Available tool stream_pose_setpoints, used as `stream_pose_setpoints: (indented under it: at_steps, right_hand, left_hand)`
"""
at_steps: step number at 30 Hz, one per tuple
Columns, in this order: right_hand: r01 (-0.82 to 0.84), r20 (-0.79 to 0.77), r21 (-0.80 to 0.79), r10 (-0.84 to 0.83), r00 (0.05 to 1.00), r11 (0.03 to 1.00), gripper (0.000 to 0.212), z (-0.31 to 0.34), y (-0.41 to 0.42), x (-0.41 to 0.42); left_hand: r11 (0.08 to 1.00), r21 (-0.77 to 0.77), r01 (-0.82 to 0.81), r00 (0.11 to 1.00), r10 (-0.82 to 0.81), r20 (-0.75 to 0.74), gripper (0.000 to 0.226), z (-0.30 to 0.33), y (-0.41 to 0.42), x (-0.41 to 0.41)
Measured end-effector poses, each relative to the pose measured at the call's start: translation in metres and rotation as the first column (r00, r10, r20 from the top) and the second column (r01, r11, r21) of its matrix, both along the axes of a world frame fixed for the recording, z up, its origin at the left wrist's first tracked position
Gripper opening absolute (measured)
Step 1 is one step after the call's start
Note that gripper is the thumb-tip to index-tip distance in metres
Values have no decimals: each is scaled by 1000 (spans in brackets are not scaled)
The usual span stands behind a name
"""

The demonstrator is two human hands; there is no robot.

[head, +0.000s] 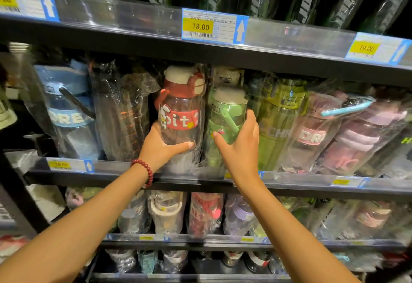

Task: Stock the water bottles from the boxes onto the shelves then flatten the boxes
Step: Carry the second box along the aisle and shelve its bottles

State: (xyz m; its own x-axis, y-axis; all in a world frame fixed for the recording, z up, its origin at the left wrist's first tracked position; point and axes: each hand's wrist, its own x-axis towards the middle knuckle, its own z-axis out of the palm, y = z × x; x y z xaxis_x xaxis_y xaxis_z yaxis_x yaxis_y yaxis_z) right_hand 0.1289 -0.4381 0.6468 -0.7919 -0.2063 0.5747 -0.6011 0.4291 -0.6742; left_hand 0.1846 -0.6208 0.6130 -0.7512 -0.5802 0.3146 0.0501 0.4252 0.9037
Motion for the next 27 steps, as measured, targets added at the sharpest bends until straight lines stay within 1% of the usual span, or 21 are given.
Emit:
stream_pose_setpoints:
  at_steps: [4, 8, 11, 13, 15, 18, 23, 27]
  right_hand:
    - [83, -127, 27, -79, 989, 996, 94, 15, -6, 8]
    - [115, -92, 71, -108, 990, 991, 103, 27, -14, 4]
    - [184, -135, 150, -164, 977, 971, 93, 27, -16, -2]
    - [199, -138, 150, -179, 974, 968, 85, 26, -15, -5]
    - [187, -130, 133, -170, 977, 973, 85, 24, -13, -7]
    - [129, -136, 114, -114, 984, 985, 87, 23, -7, -9]
    - [72, -100, 96, -63, 993, 993, 85, 23, -4, -10]
    - [56, -93, 95, -48, 995, 994, 85, 22, -5, -10]
  left_hand:
    - [1000, -5, 0, 1000, 0, 4, 87, 0, 2, -1]
    - [1000, -24, -5, 1000, 6, 11, 85, 4, 5, 0]
    - [1000, -26, 2, 1000, -1, 24, 86, 6, 5, 1]
    - [1000, -20, -3, 1000, 4, 27, 84, 7, 7, 2]
    - [1000, -23, 4, 999, -3, 38, 87, 8, 6, 2]
    - [999, -19, 28, 998, -27, 65, 91, 7, 2, 1]
    - [999, -4, 48, 990, -47, 131, 84, 13, -1, 3]
    - [999, 0, 33, 990, -33, 135, 98, 14, 2, 5]
